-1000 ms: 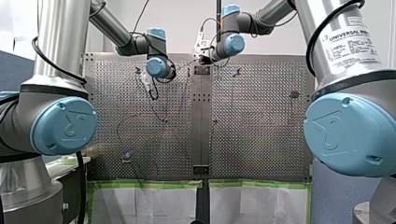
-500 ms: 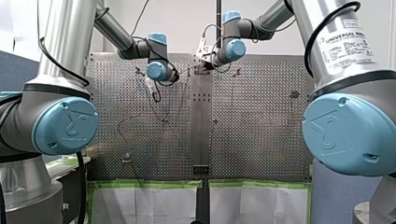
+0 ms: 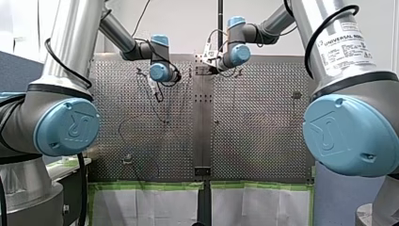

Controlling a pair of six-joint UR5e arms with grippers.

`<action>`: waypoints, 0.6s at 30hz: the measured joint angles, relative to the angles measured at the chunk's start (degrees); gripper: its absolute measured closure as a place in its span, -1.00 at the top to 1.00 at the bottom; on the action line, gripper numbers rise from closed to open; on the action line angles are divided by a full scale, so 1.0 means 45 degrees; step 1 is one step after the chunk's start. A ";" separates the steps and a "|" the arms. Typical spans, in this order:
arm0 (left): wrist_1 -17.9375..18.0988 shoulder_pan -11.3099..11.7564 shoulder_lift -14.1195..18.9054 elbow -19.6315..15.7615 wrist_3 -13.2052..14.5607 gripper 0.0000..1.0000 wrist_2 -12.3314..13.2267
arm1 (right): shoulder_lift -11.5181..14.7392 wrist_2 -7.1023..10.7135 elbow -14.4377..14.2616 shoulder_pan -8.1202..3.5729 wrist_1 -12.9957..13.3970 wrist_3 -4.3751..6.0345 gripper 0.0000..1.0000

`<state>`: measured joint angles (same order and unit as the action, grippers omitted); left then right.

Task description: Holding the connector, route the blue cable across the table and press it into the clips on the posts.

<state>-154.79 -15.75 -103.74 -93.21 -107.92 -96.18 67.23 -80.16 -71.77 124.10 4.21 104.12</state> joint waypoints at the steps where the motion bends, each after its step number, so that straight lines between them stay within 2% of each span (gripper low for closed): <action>1: -0.0032 0.0022 -0.0094 0.0090 -0.0003 -1.00 0.0008 | -0.0001 0.0021 0.0000 -0.0048 0.0015 0.0013 -1.00; 8: -0.0162 0.0234 -0.0641 0.0768 -0.0017 -1.00 0.0032 | -0.0005 0.0110 0.0001 -0.0318 0.0124 0.0091 -1.00; 18: -0.0515 0.0252 -0.0680 0.0851 0.0051 -1.00 0.0026 | -0.0038 0.0230 -0.0006 -0.0577 0.0184 0.0127 -1.00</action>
<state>-157.11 -14.62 -106.80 -89.38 -107.69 -96.07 67.06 -79.12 -71.80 121.51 5.04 104.69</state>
